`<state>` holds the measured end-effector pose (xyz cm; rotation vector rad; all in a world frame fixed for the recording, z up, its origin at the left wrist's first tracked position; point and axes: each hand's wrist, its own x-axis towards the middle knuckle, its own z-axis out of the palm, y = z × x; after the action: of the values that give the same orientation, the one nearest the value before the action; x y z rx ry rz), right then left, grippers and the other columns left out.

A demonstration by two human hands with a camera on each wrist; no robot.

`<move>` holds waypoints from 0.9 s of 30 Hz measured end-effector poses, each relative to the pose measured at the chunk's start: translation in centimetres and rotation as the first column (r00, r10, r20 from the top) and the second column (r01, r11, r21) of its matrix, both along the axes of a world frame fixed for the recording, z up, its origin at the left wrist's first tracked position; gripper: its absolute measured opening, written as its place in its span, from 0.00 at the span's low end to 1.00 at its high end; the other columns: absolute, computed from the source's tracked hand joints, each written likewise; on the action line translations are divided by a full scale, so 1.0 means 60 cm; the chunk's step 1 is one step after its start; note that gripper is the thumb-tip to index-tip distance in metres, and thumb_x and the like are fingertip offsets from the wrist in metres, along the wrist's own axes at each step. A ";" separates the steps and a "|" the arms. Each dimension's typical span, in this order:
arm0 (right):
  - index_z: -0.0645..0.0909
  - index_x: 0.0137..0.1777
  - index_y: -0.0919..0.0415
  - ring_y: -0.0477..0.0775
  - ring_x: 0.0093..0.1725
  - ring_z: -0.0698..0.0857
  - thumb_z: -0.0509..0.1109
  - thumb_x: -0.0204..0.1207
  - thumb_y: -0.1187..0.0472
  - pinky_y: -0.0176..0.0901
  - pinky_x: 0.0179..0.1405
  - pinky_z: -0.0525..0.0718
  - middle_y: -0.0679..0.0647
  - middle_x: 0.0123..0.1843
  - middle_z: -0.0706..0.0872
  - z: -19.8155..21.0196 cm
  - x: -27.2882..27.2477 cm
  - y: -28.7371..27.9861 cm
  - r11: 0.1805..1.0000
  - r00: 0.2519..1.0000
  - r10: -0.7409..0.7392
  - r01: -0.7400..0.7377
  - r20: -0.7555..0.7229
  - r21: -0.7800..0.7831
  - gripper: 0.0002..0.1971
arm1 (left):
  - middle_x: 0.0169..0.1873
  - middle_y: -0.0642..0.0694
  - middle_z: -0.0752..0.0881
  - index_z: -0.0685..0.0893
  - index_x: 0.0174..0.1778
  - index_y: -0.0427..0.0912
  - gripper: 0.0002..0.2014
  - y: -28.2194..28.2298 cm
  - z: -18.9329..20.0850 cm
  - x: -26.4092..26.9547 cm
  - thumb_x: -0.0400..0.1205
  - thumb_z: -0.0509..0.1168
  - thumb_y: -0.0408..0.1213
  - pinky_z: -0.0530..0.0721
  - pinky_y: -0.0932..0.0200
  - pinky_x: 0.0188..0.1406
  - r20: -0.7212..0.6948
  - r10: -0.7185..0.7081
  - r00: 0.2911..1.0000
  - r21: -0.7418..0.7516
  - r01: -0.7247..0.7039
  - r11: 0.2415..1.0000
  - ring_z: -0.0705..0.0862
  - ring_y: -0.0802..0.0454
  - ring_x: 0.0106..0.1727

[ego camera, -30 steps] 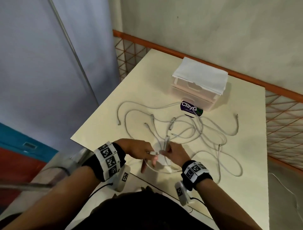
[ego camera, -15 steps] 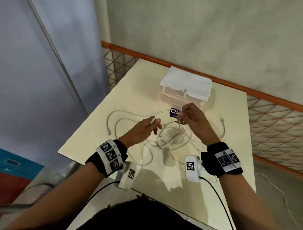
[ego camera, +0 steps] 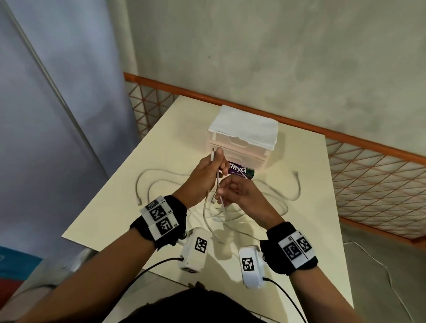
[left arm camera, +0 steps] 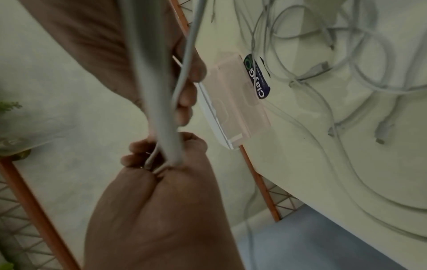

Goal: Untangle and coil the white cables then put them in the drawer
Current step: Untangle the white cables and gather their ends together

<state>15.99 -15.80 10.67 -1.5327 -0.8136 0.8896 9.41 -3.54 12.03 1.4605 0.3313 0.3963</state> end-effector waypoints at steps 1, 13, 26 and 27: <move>0.79 0.44 0.62 0.47 0.35 0.86 0.67 0.78 0.68 0.34 0.37 0.84 0.53 0.36 0.86 -0.001 -0.002 0.002 1.000 1.000 0.011 -0.011 -0.018 0.011 0.02 | 0.23 0.57 0.72 0.69 0.30 0.46 0.22 0.000 0.003 -0.001 0.86 0.46 0.52 0.71 0.64 0.33 0.018 -0.023 1.000 0.004 0.023 1.000 0.71 0.56 0.29; 0.79 0.39 0.56 0.49 0.26 0.82 0.66 0.80 0.59 0.40 0.45 0.80 0.50 0.22 0.80 -0.008 0.007 -0.008 0.929 0.945 0.323 -0.327 -0.053 -0.174 0.08 | 0.21 0.56 0.62 0.63 0.31 0.49 0.19 0.061 0.042 -0.018 0.87 0.45 0.51 0.63 0.67 0.18 0.094 -0.008 0.996 -0.091 0.016 0.996 0.57 0.59 0.21; 0.74 0.34 0.58 0.41 0.29 0.68 0.55 0.84 0.50 0.34 0.33 0.67 0.44 0.29 0.70 0.031 0.066 -0.052 0.971 0.894 0.152 -0.056 0.422 -0.232 0.20 | 0.17 0.55 0.62 0.88 0.44 0.44 0.15 0.058 -0.002 -0.033 0.66 0.80 0.46 0.57 0.61 0.26 -0.294 -0.238 0.926 0.435 0.351 0.829 0.59 0.56 0.23; 0.74 0.33 0.58 0.41 0.29 0.68 0.55 0.84 0.50 0.34 0.32 0.66 0.43 0.28 0.70 0.043 0.063 -0.044 0.976 0.883 0.143 -0.051 0.447 -0.211 0.20 | 0.17 0.54 0.66 0.88 0.40 0.39 0.14 0.045 -0.006 -0.029 0.68 0.79 0.45 0.60 0.62 0.25 -0.319 -0.270 0.909 0.436 0.393 0.809 0.61 0.58 0.23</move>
<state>19.80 -18.41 13.28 -1.9283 -1.1809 0.6961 7.65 -0.84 11.67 2.0417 0.1604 0.0019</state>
